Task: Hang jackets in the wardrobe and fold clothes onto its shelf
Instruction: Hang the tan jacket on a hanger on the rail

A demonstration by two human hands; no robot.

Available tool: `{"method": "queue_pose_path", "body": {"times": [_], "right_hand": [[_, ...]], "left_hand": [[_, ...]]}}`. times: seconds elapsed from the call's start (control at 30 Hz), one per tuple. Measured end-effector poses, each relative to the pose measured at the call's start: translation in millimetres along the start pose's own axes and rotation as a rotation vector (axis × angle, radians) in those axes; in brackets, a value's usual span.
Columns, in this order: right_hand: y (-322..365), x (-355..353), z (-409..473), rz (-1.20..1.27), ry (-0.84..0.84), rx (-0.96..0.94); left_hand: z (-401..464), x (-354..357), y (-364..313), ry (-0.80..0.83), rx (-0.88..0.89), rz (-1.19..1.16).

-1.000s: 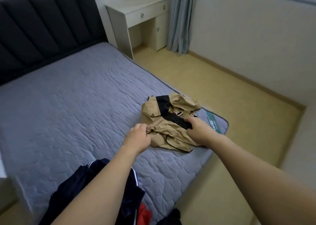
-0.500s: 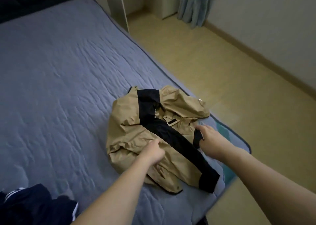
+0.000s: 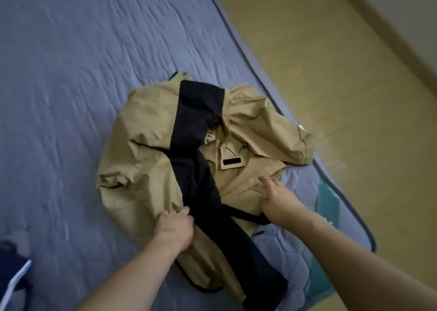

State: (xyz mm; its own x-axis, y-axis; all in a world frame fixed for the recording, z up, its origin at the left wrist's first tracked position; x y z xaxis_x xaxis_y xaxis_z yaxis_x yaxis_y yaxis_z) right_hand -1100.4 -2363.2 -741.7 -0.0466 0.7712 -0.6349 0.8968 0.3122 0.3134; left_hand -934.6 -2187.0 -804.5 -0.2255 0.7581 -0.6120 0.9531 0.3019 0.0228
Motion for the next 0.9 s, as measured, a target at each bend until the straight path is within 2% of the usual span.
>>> {"method": "queue_pose_path", "body": {"times": [0.1,0.13,0.17,0.2,0.27,0.3,0.33,0.37,0.5,0.6,0.7,0.77,0.9], "right_hand": [[42.1,-12.7,15.2,-0.037,0.019,-0.035],[56.0,-16.0,20.2,-0.026,0.005,-0.044],[68.5,-18.4,25.7,-0.003,-0.012,-0.052],[80.0,-19.7,30.6,0.030,-0.023,-0.063],[98.8,-16.3,39.4,0.098,-0.042,-0.106],[104.4,-13.1,43.3,0.123,-0.054,-0.130],[107.0,-8.9,46.5,0.141,-0.062,-0.154],[107.3,-3.6,48.5,0.154,-0.064,-0.176],[85.8,12.8,47.7,0.130,-0.049,-0.187],[70.3,9.7,36.1,0.059,-0.077,-0.148],[84.0,0.9,9.3,0.023,-0.101,-0.122],[112.3,-10.2,-17.9,0.011,-0.147,-0.118],[200.5,-49.9,-85.5,0.031,-0.287,-0.238]], "left_hand": [[-37.9,21.6,48.6,0.400,-0.149,0.076],[-43.0,20.3,59.2,0.474,-0.212,0.049],[-42.8,15.3,65.9,0.455,-0.287,-0.040],[-38.8,8.9,69.6,0.323,-0.388,-0.199],[-26.6,-16.9,70.3,-0.160,-0.560,-0.447],[-17.9,-31.3,66.2,-0.407,-0.592,-0.468],[-6.1,-41.8,60.9,-0.557,-0.603,-0.473],[8.4,-47.5,57.4,-0.616,-0.605,-0.496],[56.2,-40.6,75.6,-0.495,-0.634,-0.643],[42.1,-41.5,107.6,-0.604,-0.587,-0.939],[-25.2,-52.0,142.4,-0.763,-0.562,-1.370],[-91.9,-74.2,156.8,-0.825,-0.476,-1.550],[-244.4,-143.4,166.5,-0.903,-0.194,-1.501]]}}
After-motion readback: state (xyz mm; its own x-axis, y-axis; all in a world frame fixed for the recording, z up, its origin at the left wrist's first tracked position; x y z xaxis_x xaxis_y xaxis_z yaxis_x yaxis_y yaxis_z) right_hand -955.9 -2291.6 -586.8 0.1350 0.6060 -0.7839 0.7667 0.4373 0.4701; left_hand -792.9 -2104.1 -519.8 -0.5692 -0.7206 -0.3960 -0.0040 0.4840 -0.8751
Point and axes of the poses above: each hand's wrist, its own z-axis towards the middle knuckle, its own x-axis out of the palm, y = z × x, the point moved 3 cm from there along z, towards the middle knuckle, and after that the axes turned 1 degree about -y, right-handed, at the moved point
